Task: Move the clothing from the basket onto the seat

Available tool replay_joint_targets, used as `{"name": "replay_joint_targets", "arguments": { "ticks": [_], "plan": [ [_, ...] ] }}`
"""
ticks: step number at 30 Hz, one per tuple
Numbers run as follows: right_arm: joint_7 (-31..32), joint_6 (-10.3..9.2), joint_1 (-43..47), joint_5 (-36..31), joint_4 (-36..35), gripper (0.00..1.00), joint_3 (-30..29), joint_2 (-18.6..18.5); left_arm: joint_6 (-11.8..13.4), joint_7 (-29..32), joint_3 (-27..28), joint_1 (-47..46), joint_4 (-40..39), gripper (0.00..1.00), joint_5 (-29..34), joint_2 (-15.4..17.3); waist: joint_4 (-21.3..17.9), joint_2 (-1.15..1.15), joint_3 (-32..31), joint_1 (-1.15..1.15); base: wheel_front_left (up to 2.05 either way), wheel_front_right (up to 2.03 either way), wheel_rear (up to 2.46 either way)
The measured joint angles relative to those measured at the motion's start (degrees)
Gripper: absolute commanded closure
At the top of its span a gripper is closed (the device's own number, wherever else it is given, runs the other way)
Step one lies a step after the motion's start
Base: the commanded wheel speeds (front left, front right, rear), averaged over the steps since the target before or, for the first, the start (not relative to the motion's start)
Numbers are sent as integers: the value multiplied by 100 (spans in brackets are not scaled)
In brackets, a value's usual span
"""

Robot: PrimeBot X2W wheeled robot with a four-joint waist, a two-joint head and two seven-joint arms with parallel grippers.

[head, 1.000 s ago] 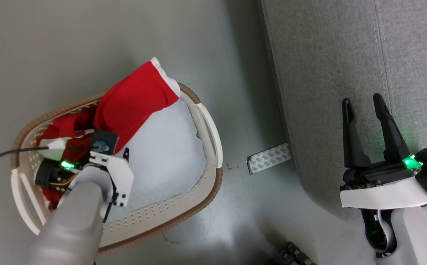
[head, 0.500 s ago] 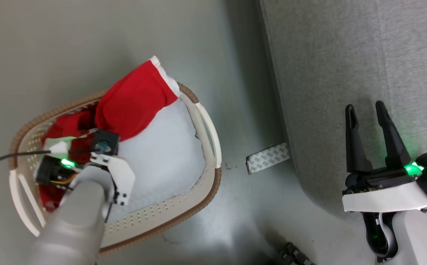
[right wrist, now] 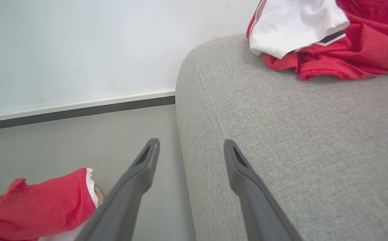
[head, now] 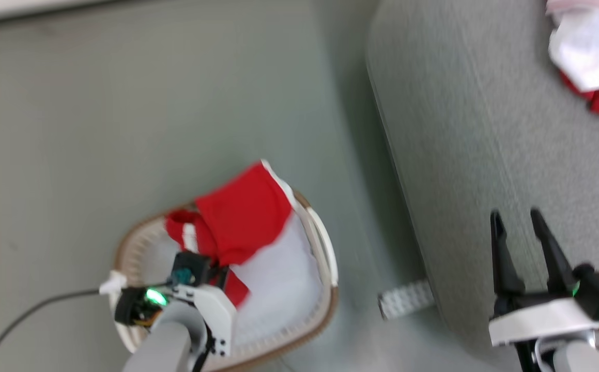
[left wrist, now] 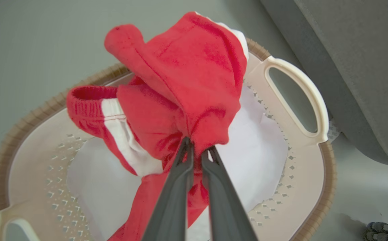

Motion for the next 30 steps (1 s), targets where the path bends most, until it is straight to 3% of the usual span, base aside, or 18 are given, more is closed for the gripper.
{"name": "replay_joint_targets", "arguments": {
  "ticks": [11,20,30],
  "plan": [
    [0,0,823,-390,310,0,-292,3,18,68,-235,936,-1408,100,-890,-85,643,0,-1819,-2,0,0,0],
    [0,0,1350,-612,305,0,-414,2,522,477,-179,1372,-3201,100,-1429,-46,1115,0,-2938,-2,0,0,0],
    [0,0,1616,-677,168,0,-396,-89,891,1110,-1,1781,-4888,100,-1481,465,1366,0,-3591,-1,0,0,0]
  ]
}}
